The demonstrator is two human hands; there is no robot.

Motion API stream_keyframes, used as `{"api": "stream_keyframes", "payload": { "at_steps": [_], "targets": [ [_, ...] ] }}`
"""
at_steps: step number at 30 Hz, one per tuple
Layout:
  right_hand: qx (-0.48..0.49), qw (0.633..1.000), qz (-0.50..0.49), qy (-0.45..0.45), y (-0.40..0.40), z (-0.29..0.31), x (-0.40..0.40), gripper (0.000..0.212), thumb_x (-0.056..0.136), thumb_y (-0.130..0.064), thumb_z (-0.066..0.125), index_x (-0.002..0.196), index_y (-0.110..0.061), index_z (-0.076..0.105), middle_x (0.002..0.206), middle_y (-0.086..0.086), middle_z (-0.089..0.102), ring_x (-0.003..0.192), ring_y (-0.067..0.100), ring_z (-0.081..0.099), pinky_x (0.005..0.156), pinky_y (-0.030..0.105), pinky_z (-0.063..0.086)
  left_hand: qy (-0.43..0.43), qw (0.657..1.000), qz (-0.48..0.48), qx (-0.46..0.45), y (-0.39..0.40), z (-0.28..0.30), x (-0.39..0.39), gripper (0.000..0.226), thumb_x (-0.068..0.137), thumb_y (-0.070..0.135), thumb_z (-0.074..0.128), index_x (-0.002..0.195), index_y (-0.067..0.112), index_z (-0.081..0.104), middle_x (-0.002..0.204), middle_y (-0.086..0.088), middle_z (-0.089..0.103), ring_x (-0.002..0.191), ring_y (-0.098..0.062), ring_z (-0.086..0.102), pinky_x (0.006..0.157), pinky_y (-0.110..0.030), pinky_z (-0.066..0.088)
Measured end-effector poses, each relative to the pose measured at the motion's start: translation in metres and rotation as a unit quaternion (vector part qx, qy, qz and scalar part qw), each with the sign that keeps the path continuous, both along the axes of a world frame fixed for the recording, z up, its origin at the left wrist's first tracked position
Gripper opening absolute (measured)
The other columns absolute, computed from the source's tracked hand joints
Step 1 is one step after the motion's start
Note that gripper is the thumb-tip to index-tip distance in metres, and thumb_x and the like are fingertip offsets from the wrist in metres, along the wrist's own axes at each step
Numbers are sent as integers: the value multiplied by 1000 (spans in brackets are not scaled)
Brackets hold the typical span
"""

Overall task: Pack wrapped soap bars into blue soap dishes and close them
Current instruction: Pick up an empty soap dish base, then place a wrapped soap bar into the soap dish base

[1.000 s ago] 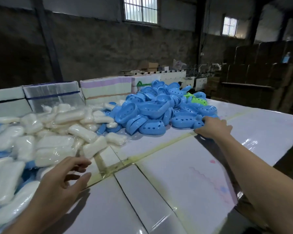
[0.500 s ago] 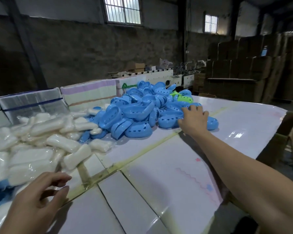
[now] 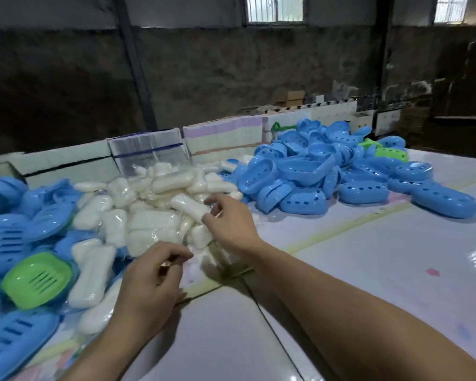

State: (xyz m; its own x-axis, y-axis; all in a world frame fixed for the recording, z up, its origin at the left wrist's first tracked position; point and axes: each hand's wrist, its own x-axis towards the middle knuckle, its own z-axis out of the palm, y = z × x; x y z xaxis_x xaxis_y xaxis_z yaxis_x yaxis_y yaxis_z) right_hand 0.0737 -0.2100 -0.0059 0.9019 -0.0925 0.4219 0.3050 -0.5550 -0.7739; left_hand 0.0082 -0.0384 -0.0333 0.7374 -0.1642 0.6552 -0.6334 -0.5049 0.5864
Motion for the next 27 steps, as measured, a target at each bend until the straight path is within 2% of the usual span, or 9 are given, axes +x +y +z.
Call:
{"api": "stream_keyframes", "payload": {
  "at_steps": [3,7,10,12,14,18,22,27],
  "targets": [
    [-115,990,78,-14,8,-11,-8,30,82,-20,62,110,-27,68,89,-7,63,83,13,57,79,35,50,2,1000,23,14,5,6,4,30,78,12,52,79,40,63,90,21,66,82,-2,63,66,-16,48],
    [-138,982,129,-4,3,-10,-13,25,84,-17,64,106,-27,70,91,-5,63,80,11,57,78,35,51,-15,996,79,48,16,12,6,19,81,18,56,90,30,67,89,14,66,84,-4,60,69,-21,48],
    [-119,983,142,-8,0,-8,-16,26,83,-14,65,106,-25,71,89,-6,63,78,10,58,75,32,50,-16,985,159,68,37,25,14,20,86,17,63,101,31,64,95,14,64,92,-7,58,77,-27,47],
    [-113,982,148,-10,-1,-8,-17,27,83,-12,65,106,-25,71,85,-7,64,74,9,57,72,29,48,23,974,221,43,59,38,20,24,84,21,66,105,32,60,96,10,60,96,-17,57,80,-34,45],
    [-105,983,152,-7,-1,-9,-18,29,83,-10,64,107,-26,70,82,-7,64,71,8,56,69,26,47,92,956,275,53,82,47,26,31,81,33,68,109,33,54,101,5,57,102,-23,55,82,-37,44],
    [-93,982,161,1,-2,-9,-19,30,86,-9,64,112,-22,69,82,-5,64,72,11,57,72,32,50,199,891,363,184,117,51,33,62,73,59,60,127,31,49,128,-4,50,125,-34,45,97,-47,42],
    [-102,981,166,5,-3,-10,-19,27,87,-8,64,110,-23,70,81,-2,65,72,12,58,72,34,50,241,839,429,231,138,49,36,53,86,53,53,133,32,44,140,-8,37,134,-38,30,102,-52,35],
    [-119,979,165,11,-3,-12,-17,27,88,-11,64,103,-33,68,81,-4,66,73,12,60,67,26,50,260,843,397,252,138,42,36,50,89,35,50,138,31,43,145,-8,39,131,-40,35,103,-48,35]
  ]
}}
